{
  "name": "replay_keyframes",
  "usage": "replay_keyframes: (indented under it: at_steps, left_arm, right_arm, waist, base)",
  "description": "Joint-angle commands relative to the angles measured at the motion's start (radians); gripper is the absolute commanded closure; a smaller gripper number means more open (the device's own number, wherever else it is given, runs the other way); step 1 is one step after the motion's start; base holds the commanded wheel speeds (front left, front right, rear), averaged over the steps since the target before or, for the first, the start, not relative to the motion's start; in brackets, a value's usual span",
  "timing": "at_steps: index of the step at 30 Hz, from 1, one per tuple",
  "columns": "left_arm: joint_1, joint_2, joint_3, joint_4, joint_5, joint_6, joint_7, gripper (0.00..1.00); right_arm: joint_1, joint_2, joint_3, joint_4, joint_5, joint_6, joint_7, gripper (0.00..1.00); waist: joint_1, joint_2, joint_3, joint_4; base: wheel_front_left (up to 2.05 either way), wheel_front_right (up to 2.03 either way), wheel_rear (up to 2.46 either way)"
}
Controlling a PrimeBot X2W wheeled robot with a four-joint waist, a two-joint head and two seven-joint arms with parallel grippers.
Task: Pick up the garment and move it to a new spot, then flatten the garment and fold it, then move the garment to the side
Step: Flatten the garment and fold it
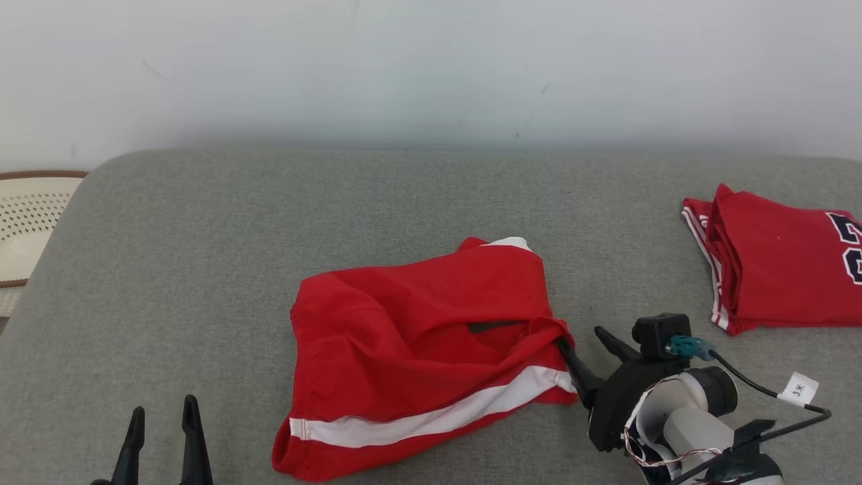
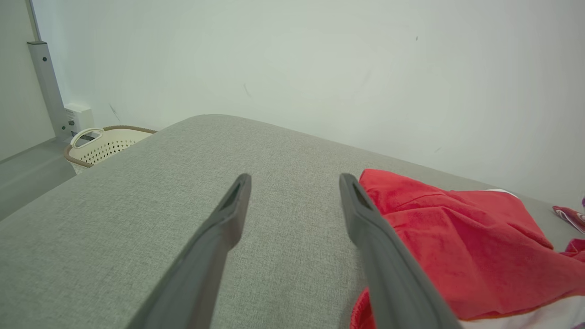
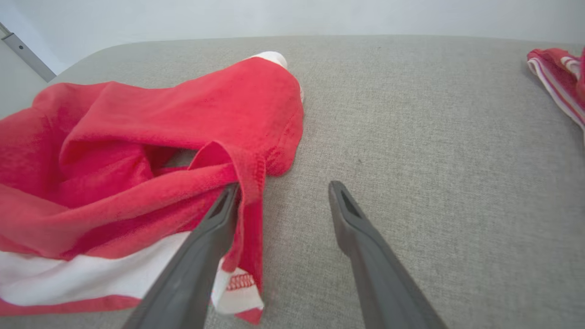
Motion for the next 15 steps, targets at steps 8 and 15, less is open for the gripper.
replay_keyframes:
  at_steps: [8,15]
  left_arm:
    - [0.010,0.000,0.012,0.000,0.006,-0.002,-0.003,0.00]
    - [0.025,0.000,0.023,0.002,0.005,-0.002,-0.003,0.00]
  right_arm:
    - [-0.010,-0.002,-0.051,0.080,-0.037,0.000,-0.121,0.00]
    - [0.043,0.010,-0.087,0.089,-0.029,0.000,-0.141,0.00]
  waist:
    - [-0.0001,0.0000,-0.012,-0.034]
    - [-0.0001,0.0000,-0.032,-0.055]
  base:
    - [0.00,0.00,0.00]
    - [0.00,0.00,0.00]
